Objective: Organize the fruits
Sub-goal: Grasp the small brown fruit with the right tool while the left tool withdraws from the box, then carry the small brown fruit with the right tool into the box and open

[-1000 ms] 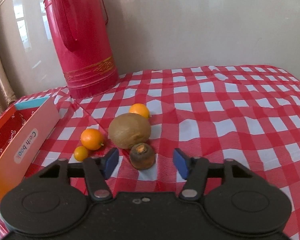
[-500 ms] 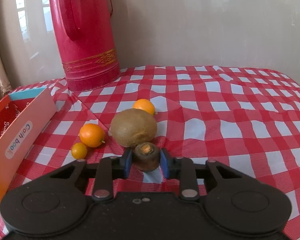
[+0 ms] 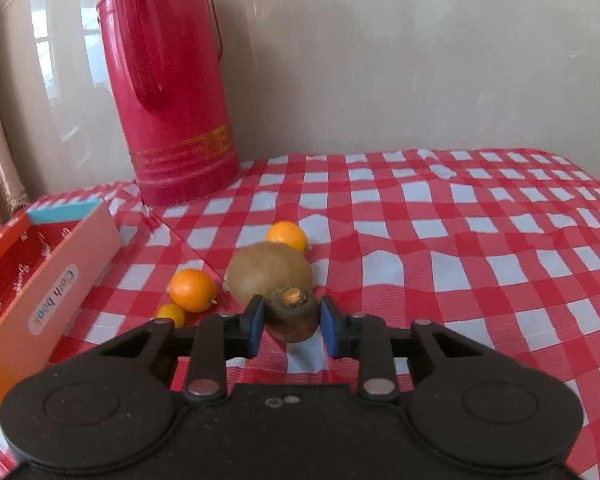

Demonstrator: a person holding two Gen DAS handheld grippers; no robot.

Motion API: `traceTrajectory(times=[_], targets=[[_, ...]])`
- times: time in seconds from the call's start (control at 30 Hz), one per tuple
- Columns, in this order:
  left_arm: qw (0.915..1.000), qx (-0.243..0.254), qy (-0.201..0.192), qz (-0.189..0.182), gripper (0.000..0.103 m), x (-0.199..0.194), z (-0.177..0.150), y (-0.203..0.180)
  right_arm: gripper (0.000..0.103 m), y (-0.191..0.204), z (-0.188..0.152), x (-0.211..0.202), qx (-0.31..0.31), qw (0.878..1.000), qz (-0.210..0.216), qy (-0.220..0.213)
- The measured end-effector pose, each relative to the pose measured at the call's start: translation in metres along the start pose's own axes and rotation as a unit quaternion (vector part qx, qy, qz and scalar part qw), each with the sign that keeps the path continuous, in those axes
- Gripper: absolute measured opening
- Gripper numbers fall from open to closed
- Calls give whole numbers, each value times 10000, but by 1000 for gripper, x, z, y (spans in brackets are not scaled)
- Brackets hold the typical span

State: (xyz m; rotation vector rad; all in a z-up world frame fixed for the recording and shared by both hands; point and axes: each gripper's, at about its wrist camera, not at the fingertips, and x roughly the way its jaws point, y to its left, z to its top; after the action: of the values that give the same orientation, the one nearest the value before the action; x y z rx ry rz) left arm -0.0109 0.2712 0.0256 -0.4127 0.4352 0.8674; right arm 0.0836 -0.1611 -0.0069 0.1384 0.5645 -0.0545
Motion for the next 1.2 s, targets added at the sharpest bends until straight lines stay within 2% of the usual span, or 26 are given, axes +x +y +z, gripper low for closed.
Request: traceTrajectory(times=[0.13, 0.3, 0.53, 0.7, 0.83, 1.07, 1.2], targets=[[9999, -94, -29, 104, 103, -2, 0, 9, 21, 10, 2, -11, -74, 9994, 225, -259], [9997, -137, 54, 170, 103, 2, -2, 16, 21, 32, 2, -21, -110, 9940, 994, -454], [9997, -113, 128, 170, 103, 6, -2, 20, 21, 85, 3, -36, -505, 9757, 2039, -621], [9997, -99, 145, 161, 103, 6, -4, 21, 21, 124, 1, -38, -786, 9635, 2510, -492], [9998, 4, 96, 152, 103, 5, -3, 19, 21, 153, -4, -36, -1044, 9574, 2674, -307], [9998, 54, 84, 173, 103, 4, -2, 21, 21, 179, -15, -22, -1127, 9577, 2649, 21], [9998, 69, 58, 187, 103, 4, -2, 23, 30, 183, -20, -21, -1108, 9592, 2599, 66]])
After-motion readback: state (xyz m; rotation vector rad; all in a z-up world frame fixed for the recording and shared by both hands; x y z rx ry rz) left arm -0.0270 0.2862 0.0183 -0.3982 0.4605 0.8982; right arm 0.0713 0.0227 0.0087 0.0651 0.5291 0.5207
